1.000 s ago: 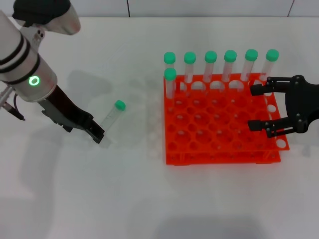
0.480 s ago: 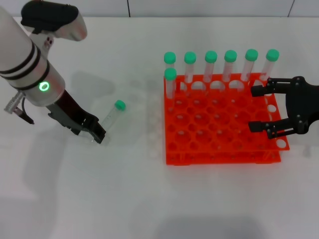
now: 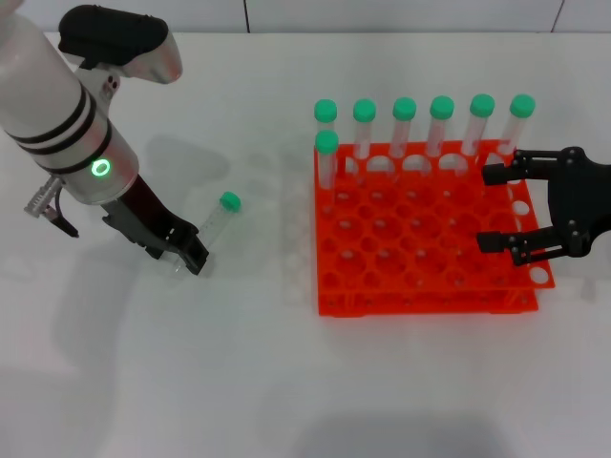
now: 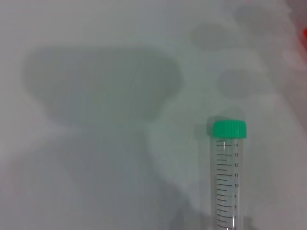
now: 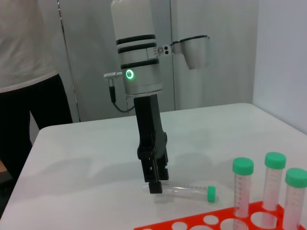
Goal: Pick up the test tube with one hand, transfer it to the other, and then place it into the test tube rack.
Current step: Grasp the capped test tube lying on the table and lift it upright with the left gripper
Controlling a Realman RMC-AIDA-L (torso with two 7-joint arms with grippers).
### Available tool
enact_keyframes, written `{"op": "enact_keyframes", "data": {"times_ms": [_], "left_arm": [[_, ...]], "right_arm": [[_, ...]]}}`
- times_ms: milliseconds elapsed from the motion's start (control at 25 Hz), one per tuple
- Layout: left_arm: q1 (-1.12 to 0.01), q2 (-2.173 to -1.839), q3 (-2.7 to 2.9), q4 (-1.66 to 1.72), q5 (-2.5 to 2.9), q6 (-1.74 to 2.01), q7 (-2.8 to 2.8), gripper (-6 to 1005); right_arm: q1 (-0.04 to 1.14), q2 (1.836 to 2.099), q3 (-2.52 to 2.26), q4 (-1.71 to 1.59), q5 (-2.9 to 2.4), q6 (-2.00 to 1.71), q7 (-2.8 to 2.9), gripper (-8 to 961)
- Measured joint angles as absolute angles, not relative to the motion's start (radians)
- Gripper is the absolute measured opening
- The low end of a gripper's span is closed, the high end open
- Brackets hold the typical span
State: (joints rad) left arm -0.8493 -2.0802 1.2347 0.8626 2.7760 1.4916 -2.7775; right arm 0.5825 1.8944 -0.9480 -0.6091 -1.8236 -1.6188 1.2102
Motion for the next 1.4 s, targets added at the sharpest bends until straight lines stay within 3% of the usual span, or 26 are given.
{"op": "enact_keyframes", "data": {"times_ms": [280,520,920,1400], "left_arm": [[-0.859,-2.083,1.271,0.862,2.773,1.485,-2.792,558],[-0.861,-2.085,1.279,0.856,2.772,1.485,-2.793,335],[-0.867,-2.085,1.277,0.844,2.771,1.483,-2.799,181],[-0.780,-2.082,1.279,1.220,2.762,1.422,-2.751,187]], "right_arm": [[0.577,1.894,-0.948,-0.609,-1.817,-1.615,1.210,869],[0.576,1.895,-0.948,-0.609,-1.815,-1.608,1.210,869],[0.575,1.896,-0.948,-0.609,-1.814,-1.604,1.214,868],[0.569,1.892,-0.924,-0.610,-1.815,-1.608,1.213,868]]}}
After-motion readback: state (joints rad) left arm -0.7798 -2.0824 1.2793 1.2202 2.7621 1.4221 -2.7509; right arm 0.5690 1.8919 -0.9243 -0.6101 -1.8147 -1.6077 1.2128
